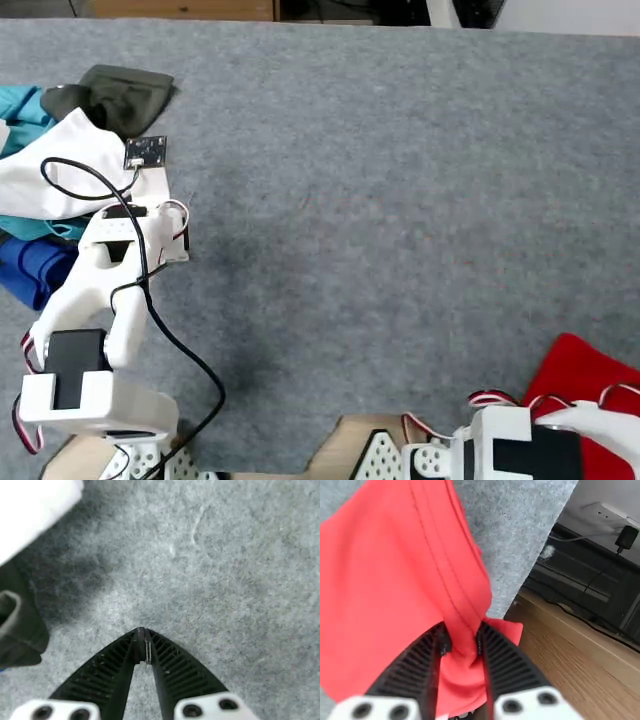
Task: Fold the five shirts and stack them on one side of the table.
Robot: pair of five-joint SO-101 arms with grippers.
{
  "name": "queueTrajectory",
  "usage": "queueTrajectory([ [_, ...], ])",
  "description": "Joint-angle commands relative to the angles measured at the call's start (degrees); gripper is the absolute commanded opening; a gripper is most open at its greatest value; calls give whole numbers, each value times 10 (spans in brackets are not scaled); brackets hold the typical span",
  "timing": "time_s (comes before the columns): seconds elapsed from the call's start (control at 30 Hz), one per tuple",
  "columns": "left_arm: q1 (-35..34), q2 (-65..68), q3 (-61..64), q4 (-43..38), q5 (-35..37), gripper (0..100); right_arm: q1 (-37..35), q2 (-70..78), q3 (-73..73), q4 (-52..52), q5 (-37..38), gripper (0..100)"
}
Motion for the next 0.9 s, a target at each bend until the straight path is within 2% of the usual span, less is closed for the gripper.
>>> queueTrajectory([
  [0.0, 6, -24, -3, -8, -3, 19, 13, -23, -16, -12, 20, 6],
  [0.1, 6, -24, -2, -7, -3, 19, 13, -23, -15, -12, 36, 45],
  [0.3, 6, -24, -6, -8, -2, 19, 14, -29, -19, -10, 83, 360],
  [0.37, 6, -29, -5, -4, 1, 19, 17, -32, -27, 4, 98, 412],
  [0.43, 4, -29, -6, 2, 2, 19, 17, -47, -39, 25, 100, 403],
  [0.5, -1, -30, -26, 42, -1, 20, 14, -66, -56, 58, 99, 367],
  [0.63, -46, -29, -100, 147, -2, 19, -43, -108, -73, 127, 97, 218],
  [0.77, -111, -24, -106, 145, -2, 19, -168, -129, -70, 191, 74, 19],
  [0.87, -124, -24, -77, 126, 4, 19, -308, -127, -67, 204, 5, 24],
])
